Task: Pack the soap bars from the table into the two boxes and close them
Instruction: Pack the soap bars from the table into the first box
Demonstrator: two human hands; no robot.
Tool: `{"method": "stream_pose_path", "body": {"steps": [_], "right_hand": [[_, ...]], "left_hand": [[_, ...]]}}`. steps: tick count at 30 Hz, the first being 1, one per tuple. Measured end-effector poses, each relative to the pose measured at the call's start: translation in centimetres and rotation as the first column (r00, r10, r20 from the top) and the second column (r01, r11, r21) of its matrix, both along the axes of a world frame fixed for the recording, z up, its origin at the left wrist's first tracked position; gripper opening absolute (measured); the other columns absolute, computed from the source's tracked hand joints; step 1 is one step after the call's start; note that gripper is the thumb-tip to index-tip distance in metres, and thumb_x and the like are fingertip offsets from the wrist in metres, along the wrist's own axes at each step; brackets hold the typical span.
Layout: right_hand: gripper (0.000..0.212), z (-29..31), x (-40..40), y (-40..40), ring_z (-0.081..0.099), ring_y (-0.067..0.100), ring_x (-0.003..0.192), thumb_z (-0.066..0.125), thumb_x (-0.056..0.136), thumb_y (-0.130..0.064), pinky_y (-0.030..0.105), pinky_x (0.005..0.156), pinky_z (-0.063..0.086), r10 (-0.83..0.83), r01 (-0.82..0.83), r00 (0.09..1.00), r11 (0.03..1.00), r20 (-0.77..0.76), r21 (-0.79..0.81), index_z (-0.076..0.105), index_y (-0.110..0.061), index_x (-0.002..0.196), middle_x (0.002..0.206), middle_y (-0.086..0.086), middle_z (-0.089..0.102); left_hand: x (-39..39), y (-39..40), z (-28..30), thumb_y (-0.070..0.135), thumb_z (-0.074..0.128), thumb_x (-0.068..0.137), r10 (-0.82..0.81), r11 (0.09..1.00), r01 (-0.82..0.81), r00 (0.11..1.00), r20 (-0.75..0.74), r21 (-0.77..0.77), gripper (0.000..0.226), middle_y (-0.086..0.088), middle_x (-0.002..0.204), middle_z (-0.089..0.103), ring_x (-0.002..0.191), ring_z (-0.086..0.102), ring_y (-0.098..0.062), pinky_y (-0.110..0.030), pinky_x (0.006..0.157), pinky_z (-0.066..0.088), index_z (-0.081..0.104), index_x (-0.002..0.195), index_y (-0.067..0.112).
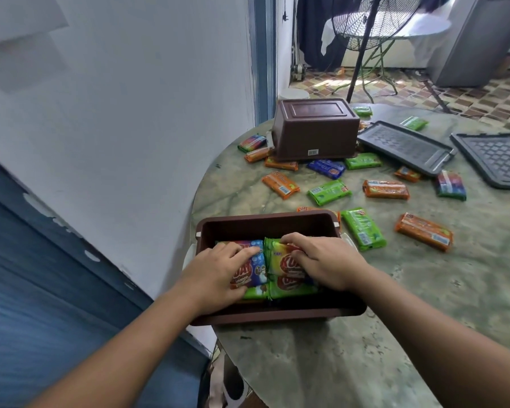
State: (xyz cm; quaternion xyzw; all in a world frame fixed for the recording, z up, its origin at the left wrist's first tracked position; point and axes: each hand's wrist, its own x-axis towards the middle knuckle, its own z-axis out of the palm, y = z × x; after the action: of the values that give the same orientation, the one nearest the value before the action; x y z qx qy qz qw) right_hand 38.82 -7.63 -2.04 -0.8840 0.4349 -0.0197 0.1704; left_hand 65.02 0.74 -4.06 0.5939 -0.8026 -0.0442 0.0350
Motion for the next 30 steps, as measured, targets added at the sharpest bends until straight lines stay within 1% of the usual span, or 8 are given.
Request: {"method": "stream_pose_path", "body": {"steps": [3, 7, 10, 14, 16, 20, 27, 30], "right_hand": [[0.039, 0.06, 0.27, -0.06, 0.06, 0.023, 0.124, 0.031, 0.107, -0.045, 0.039, 0.094, 0.045, 0.029, -0.03, 0.996, 1.0, -0.082, -0.009, 0.038, -0.046, 0.145, 0.141, -0.009, 0.062], [0.043, 0.09, 0.58, 0.13, 0.061, 0.027, 0.123, 0.028, 0.105, -0.05, 0.04, 0.094, 0.048, 0.072, -0.076, 0.984, 0.997, -0.161, -0.022, 0.033, -0.049, 0.147, 0.147, -0.011, 0.056], [0.046, 0.04, 0.68, 0.21, 0.063, 0.027, 0.112, 0.03, 0.104, -0.058, 0.043, 0.089, 0.05, 0.104, -0.112, 0.982, 0.993, -0.16, -0.038, 0.035, -0.047, 0.148, 0.135, -0.008, 0.051], [0.08, -0.25, 0.49, 0.16, 0.05, 0.018, 0.114, 0.051, 0.084, -0.08, 0.035, 0.092, 0.044, 0.175, -0.198, 0.96, 0.976, -0.219, -0.088, 0.034, -0.041, 0.152, 0.128, -0.007, 0.047], [0.088, -0.39, 0.46, 0.09, 0.048, 0.017, 0.114, 0.062, 0.078, -0.078, 0.034, 0.091, 0.045, 0.184, -0.206, 0.957, 0.975, -0.224, -0.083, 0.031, -0.041, 0.152, 0.129, -0.006, 0.042], [0.086, -0.53, 0.44, 0.15, 0.051, 0.017, 0.113, 0.071, 0.073, -0.069, 0.034, 0.09, 0.048, 0.197, -0.213, 0.965, 0.974, -0.173, -0.079, 0.035, -0.038, 0.144, 0.125, -0.009, 0.047], [0.082, -0.55, 0.49, 0.16, 0.05, 0.018, 0.118, 0.068, 0.069, -0.07, 0.036, 0.097, 0.047, 0.27, -0.29, 0.94, 0.954, -0.21, -0.072, 0.048, -0.035, 0.14, 0.134, -0.009, 0.051], [0.082, -0.59, 0.51, 0.21, 0.052, 0.018, 0.118, 0.069, 0.069, -0.069, 0.037, 0.096, 0.049, 0.277, -0.296, 0.94, 0.953, -0.201, -0.069, 0.047, -0.036, 0.14, 0.134, -0.01, 0.051]], "left_hand": [[-0.14, -0.08, 0.03, 0.059, 0.064, 0.082, 0.006, 1.0, -0.005, 1.0, 0.008, -0.025, 0.082, 0.007, 0.14, 0.051, 0.123, 0.052, -0.015, -0.032, 0.096, 0.046, 0.035, 0.152, 0.026], [-0.21, 0.22, 0.37, 0.06, 0.06, 0.076, -0.014, 0.999, 0.013, 0.999, -0.03, -0.043, 0.076, 0.01, 0.133, 0.055, 0.117, 0.053, -0.011, -0.027, 0.095, 0.046, 0.047, 0.144, 0.028], [-0.24, 0.48, 0.35, 0.063, 0.059, 0.07, -0.031, 0.998, 0.029, 0.999, -0.042, -0.046, 0.076, 0.01, 0.127, 0.058, 0.115, 0.054, -0.011, -0.028, 0.098, 0.045, 0.054, 0.138, 0.028], [-0.17, 0.19, 0.23, 0.066, 0.059, 0.069, -0.052, 0.999, 0.053, 0.998, 0.026, -0.012, 0.082, 0.009, 0.129, 0.05, 0.122, 0.045, -0.014, -0.029, 0.101, 0.041, 0.048, 0.144, 0.034], [-0.25, 0.08, 0.24, 0.066, 0.063, 0.07, -0.055, 0.998, 0.054, 0.997, 0.049, 0.01, 0.083, 0.009, 0.13, 0.048, 0.121, 0.045, -0.015, -0.031, 0.099, 0.04, 0.044, 0.146, 0.036], [-0.31, 0.0, 0.09, 0.064, 0.069, 0.077, -0.052, 0.998, 0.049, 0.994, 0.094, 0.035, 0.08, 0.008, 0.134, 0.046, 0.123, 0.044, -0.017, -0.033, 0.099, 0.04, 0.041, 0.148, 0.039], [-0.33, -0.08, 0.08, 0.065, 0.069, 0.077, -0.029, 0.999, 0.024, 0.994, 0.107, 0.047, 0.08, 0.008, 0.133, 0.047, 0.121, 0.045, -0.017, -0.034, 0.097, 0.043, 0.04, 0.147, 0.041], [-0.37, -0.05, 0.1, 0.065, 0.069, 0.076, -0.026, 0.998, 0.021, 0.994, 0.111, 0.051, 0.08, 0.008, 0.133, 0.047, 0.121, 0.046, -0.017, -0.035, 0.096, 0.044, 0.041, 0.147, 0.041]]}}
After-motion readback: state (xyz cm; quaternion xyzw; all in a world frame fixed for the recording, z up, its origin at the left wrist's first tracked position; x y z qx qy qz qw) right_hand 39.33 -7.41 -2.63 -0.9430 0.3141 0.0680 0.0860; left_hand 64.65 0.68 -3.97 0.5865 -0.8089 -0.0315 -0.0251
